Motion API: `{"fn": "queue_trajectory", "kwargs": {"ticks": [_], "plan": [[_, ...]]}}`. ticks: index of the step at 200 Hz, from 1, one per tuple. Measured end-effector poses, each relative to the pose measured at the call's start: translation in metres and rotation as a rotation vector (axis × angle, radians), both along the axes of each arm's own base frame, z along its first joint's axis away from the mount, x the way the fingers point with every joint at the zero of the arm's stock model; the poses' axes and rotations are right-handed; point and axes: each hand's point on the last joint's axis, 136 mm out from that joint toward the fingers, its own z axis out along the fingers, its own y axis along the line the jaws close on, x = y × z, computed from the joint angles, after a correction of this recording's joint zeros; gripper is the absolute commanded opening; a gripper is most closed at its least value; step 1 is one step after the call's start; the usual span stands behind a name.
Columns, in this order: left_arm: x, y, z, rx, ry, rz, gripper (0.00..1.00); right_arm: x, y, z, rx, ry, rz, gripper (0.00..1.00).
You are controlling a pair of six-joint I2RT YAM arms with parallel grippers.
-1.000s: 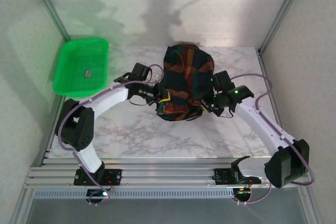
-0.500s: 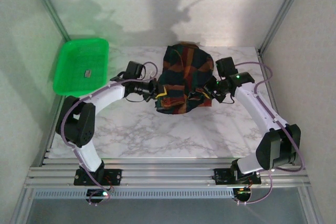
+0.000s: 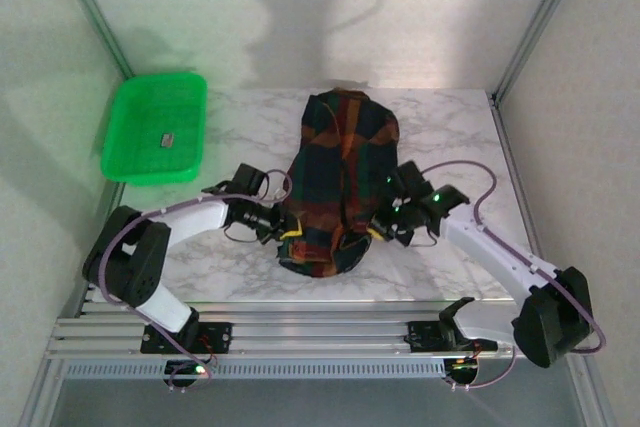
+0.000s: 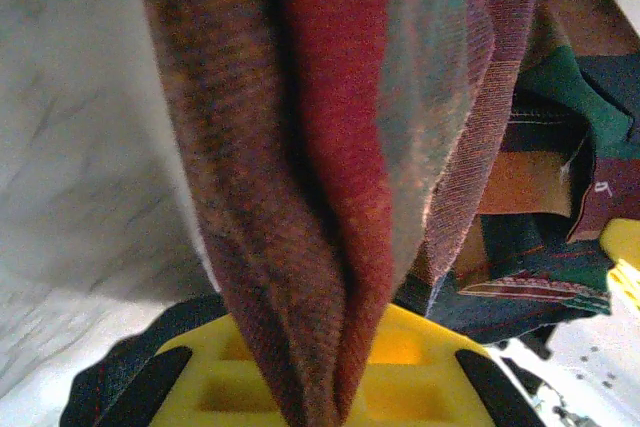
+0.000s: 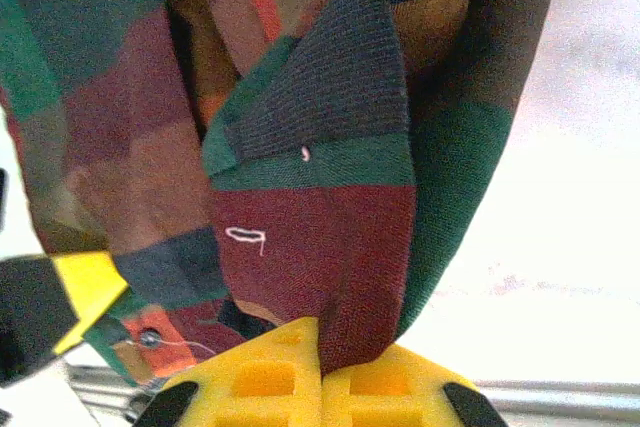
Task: Fold and stack the long sleeve shirts
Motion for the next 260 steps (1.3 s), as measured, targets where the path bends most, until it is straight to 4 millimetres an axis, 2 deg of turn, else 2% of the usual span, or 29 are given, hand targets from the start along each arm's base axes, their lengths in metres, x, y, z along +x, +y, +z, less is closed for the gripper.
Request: {"fn": "queue_trajectory", "kwargs": {"ticks": [29,54,64,72,87,101,110,117,126,138,149,164,174,185,206,227,243,260], "plan": [[-0.031,0.009,-0.009,0.043,0.023,-0.035,0.00,-0.044,0.018,-0.019,-0.037,0.055,0.060,0.00],[-0.047,0.019,-0.013,0.072,0.018,-0.042,0.00,-0.055,0.028,-0.019,-0.038,0.053,0.067,0.00],[-0.051,0.022,-0.016,0.084,0.023,-0.041,0.05,-0.053,0.027,-0.020,-0.043,0.052,0.049,0.00],[-0.053,0.024,-0.020,0.094,0.029,-0.039,0.14,-0.052,0.026,-0.020,-0.048,0.051,0.036,0.00],[-0.058,0.029,-0.027,0.117,0.040,-0.037,0.43,-0.053,0.022,-0.023,-0.066,0.055,0.025,0.00],[-0.062,0.035,-0.032,0.150,0.057,-0.028,0.63,-0.055,0.016,-0.028,-0.095,0.067,0.016,0.19],[-0.062,0.038,-0.033,0.172,0.059,-0.017,0.72,-0.058,0.012,-0.032,-0.114,0.077,0.016,0.34],[-0.062,0.041,-0.031,0.192,0.057,-0.008,0.80,-0.060,0.007,-0.035,-0.133,0.087,0.013,0.41],[-0.058,0.044,-0.024,0.214,0.041,-0.001,0.88,-0.062,0.001,-0.038,-0.161,0.093,0.009,0.51],[-0.044,0.048,-0.005,0.248,-0.011,0.027,0.94,-0.062,-0.009,-0.037,-0.199,0.087,0.012,0.60],[-0.020,0.051,0.019,0.269,-0.094,0.068,0.96,-0.060,-0.019,-0.031,-0.235,0.075,0.008,0.64],[0.014,0.057,0.054,0.272,-0.214,0.143,0.96,-0.050,-0.029,-0.011,-0.271,0.030,0.004,0.65],[0.032,0.064,0.066,0.281,-0.261,0.187,0.95,-0.040,-0.030,0.006,-0.278,-0.016,0.011,0.66],[0.045,0.073,0.066,0.304,-0.281,0.224,0.91,-0.029,-0.026,0.025,-0.267,-0.075,0.035,0.65],[0.061,0.084,0.045,0.344,-0.250,0.257,0.78,-0.014,-0.002,0.043,-0.215,-0.148,0.122,0.59],[0.075,0.082,0.027,0.343,-0.236,0.259,0.66,-0.004,0.035,0.029,-0.205,-0.137,0.227,0.51],[0.083,0.076,0.019,0.326,-0.241,0.248,0.64,-0.001,0.065,0.005,-0.201,-0.106,0.296,0.44],[0.090,0.071,0.014,0.307,-0.249,0.243,0.63,-0.002,0.087,-0.021,-0.198,-0.063,0.340,0.44]]}}
